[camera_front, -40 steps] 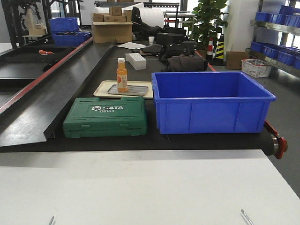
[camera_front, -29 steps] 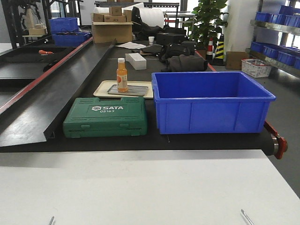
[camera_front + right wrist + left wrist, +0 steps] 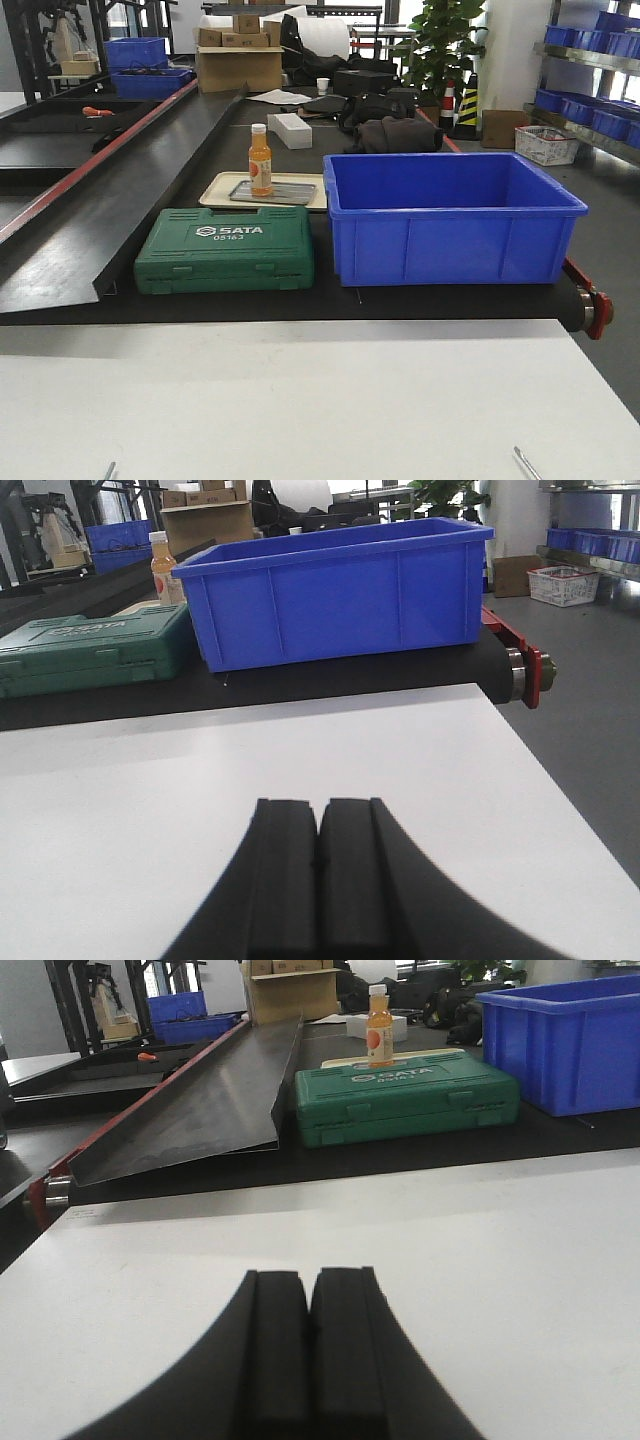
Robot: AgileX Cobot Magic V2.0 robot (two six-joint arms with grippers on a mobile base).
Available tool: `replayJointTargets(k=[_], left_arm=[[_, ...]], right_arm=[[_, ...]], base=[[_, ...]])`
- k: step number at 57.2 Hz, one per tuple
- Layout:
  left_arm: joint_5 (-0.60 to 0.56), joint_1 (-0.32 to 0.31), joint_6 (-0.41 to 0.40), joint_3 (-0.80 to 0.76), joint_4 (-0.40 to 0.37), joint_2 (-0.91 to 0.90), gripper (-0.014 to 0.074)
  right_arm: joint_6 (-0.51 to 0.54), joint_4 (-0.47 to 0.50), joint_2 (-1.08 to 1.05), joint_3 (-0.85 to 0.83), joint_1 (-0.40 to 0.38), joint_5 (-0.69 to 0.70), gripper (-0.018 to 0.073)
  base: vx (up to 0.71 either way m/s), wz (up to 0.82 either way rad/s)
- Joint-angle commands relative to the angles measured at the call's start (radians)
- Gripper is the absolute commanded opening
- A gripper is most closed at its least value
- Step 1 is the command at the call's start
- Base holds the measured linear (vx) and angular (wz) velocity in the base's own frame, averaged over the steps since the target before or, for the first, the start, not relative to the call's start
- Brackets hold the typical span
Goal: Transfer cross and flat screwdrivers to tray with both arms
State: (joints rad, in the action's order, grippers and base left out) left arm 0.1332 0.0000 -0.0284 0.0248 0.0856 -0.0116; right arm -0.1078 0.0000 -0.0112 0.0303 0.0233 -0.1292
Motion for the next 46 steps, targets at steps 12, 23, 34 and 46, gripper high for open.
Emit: replayJointTargets(k=[12,23,34,46], left_arm=[[-0.212,-0.004,-0.017,-0.034,-0.007,-0.012,0.0003],[-0.261,-0.004,-0.099,-0.178,-0.025,0.0,0.0003],[-0.076,-0.004,-0.097,-0.553,-0.022,0.251,0.0003],[0.079,-0.004,-0.097,-0.804,-0.022,0.59,0.0003]], right_arm=[[0.011,0.0,-0.005,-0.015,-0.005,0.342,-0.0008],[0.028,-0.022,0.026,-0.244,-0.005,0.203,-0.0008],[0.115,-0.056,0.279,-0.62,-0.005,-0.002,-0.0008],[0.114,-0.054,0.625,-0.854,-0.005,-0.089,-0.0008]], base=[[0.0,0.0],[0.0,0.0],[0.0,-0.01],[0.0,0.0]])
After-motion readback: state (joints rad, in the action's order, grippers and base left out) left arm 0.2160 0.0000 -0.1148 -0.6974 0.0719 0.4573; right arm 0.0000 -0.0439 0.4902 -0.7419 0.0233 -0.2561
